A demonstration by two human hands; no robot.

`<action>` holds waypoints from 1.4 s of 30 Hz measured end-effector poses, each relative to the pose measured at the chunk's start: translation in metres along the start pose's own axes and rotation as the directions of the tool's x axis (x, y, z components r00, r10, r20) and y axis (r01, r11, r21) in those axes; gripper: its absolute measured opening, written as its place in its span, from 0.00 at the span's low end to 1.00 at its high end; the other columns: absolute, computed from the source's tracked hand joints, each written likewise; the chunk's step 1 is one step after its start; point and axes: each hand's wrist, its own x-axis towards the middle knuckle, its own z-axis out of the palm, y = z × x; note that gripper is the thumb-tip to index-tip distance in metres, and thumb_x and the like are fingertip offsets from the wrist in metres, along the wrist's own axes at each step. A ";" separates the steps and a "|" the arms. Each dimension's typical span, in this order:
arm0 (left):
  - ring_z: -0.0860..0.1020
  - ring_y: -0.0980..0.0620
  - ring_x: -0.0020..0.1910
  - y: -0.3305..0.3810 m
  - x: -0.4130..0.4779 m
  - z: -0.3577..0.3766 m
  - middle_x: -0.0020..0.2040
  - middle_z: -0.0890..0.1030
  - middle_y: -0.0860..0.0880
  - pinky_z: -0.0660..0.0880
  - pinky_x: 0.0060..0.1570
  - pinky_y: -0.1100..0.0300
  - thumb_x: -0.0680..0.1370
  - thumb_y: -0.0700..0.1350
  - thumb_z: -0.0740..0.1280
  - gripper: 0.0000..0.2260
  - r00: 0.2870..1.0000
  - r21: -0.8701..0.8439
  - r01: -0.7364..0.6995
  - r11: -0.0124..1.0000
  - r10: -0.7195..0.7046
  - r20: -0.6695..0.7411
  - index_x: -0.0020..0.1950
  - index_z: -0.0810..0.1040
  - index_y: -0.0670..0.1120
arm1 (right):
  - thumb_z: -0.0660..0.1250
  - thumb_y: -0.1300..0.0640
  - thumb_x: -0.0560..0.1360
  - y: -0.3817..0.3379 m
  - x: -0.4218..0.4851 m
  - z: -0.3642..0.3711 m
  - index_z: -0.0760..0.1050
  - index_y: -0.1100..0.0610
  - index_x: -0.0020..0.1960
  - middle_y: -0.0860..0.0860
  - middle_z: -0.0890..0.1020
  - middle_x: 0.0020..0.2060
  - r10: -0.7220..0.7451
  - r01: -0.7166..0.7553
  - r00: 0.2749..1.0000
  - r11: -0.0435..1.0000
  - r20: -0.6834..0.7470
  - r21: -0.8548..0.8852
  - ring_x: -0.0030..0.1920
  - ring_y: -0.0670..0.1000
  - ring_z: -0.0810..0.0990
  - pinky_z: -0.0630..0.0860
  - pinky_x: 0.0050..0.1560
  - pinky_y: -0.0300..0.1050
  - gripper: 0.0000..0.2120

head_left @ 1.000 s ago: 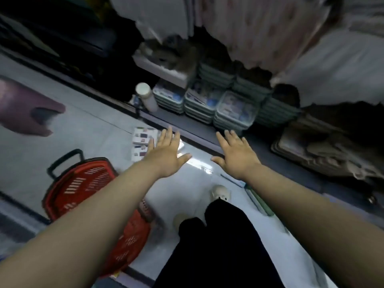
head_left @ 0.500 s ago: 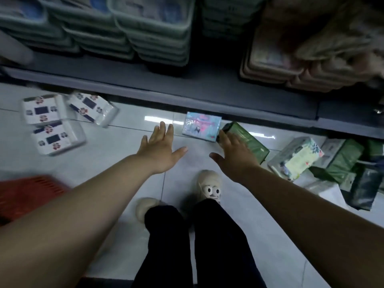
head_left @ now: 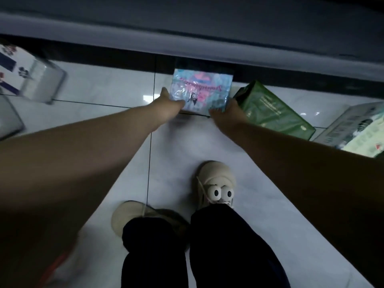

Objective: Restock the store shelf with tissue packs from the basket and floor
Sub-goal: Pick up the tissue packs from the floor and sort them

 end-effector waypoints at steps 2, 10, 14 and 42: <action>0.65 0.47 0.70 -0.006 0.015 0.003 0.77 0.59 0.48 0.64 0.60 0.59 0.81 0.52 0.60 0.34 0.998 -0.176 0.058 0.983 -0.056 0.014 0.80 0.44 0.47 | 0.71 0.50 0.71 -0.002 0.015 0.014 0.65 0.62 0.70 0.54 0.76 0.62 0.099 -0.103 0.995 0.974 0.033 0.200 0.57 0.52 0.76 0.73 0.61 0.46 0.32; 0.66 0.43 0.70 -0.040 -0.034 -0.012 0.67 0.71 0.48 0.62 0.64 0.36 0.78 0.56 0.66 0.17 0.979 -0.614 0.194 0.765 -0.190 0.072 0.63 0.67 0.54 | 0.68 0.48 0.77 0.002 -0.029 0.017 0.73 0.57 0.46 0.51 0.73 0.37 0.359 -0.413 0.906 0.868 0.226 0.275 0.34 0.48 0.71 0.74 0.33 0.41 0.12; 0.76 0.40 0.58 -0.047 -0.089 -0.023 0.60 0.75 0.44 0.74 0.52 0.37 0.74 0.49 0.73 0.29 0.971 -0.751 0.210 0.626 -0.221 0.088 0.67 0.59 0.54 | 0.68 0.46 0.76 -0.016 -0.096 0.023 0.72 0.58 0.41 0.53 0.74 0.37 0.343 -0.416 0.903 0.849 0.261 0.324 0.34 0.50 0.72 0.76 0.36 0.43 0.15; 0.81 0.43 0.57 -0.145 -0.559 -0.333 0.61 0.80 0.44 0.75 0.61 0.41 0.73 0.59 0.71 0.27 0.852 -0.889 -0.328 0.320 -0.306 -0.425 0.66 0.73 0.46 | 0.70 0.42 0.73 -0.421 -0.482 0.021 0.82 0.59 0.48 0.57 0.86 0.43 -0.218 0.172 0.781 0.976 0.585 0.134 0.43 0.57 0.85 0.82 0.50 0.54 0.20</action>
